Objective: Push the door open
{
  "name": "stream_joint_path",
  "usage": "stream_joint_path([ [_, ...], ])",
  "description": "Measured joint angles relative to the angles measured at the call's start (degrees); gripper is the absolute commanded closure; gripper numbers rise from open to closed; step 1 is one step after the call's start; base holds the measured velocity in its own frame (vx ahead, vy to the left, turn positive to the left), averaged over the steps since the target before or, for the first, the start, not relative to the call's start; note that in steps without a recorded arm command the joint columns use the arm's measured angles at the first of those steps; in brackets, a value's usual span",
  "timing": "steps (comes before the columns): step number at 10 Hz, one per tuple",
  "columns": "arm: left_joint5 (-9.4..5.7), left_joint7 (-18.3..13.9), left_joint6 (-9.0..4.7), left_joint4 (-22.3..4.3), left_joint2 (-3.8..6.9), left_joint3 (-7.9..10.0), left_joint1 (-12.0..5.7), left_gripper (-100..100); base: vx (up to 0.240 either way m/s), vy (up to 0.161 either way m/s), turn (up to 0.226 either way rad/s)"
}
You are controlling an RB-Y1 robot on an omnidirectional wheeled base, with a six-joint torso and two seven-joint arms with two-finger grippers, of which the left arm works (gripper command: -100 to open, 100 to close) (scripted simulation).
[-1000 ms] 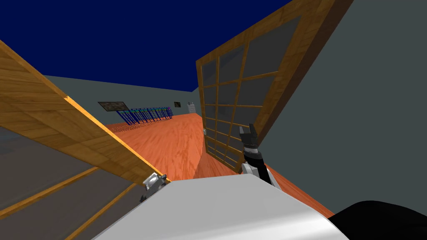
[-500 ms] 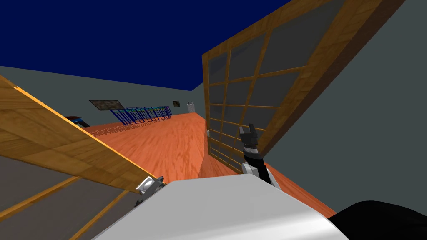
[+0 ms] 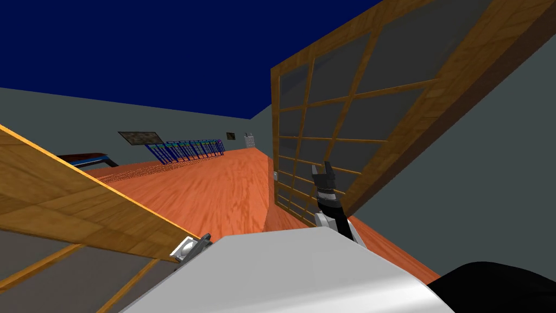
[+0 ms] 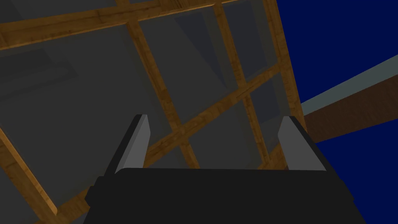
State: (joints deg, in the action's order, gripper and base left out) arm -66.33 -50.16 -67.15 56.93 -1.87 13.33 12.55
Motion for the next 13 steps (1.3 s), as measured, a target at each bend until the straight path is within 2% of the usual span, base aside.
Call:
stream_joint_path([
  [1,-0.54,0.0,-0.12,-0.5,0.70,0.16,-0.18,100,0.105,0.154,0.014],
  [2,-1.24,0.6,-0.11,0.4,1.03,0.41,0.39,100,0.091,0.156,0.034],
  [3,-1.82,1.0,-0.31,0.5,1.40,0.80,0.27,100,0.081,0.147,0.022],
  [4,-2.15,0.7,-0.97,0.0,2.02,1.09,0.14,100,0.102,0.224,0.040],
  [6,-3.61,1.3,-1.74,0.1,2.19,2.12,0.04,100,0.142,0.205,0.043],
  [7,-4.38,1.0,-2.50,-1.4,2.80,2.98,-0.90,100,0.084,0.133,0.020],
  [8,-4.60,1.0,-3.01,-1.2,2.82,3.33,-0.69,100,0.107,0.159,0.040],
  [9,-5.25,1.0,-3.71,-1.7,2.23,3.88,-1.07,100,0.093,0.129,0.019],
  [11,-6.32,1.9,-4.14,-0.4,0.61,4.65,-0.47,100,0.069,0.085,0.023],
  [12,-6.43,2.0,-4.24,-0.4,0.45,4.73,-0.39,100,0.059,0.100,0.031],
  [13,-7.26,2.3,-4.07,-0.1,0.96,4.96,-0.12,100,0.096,0.136,0.033],
])
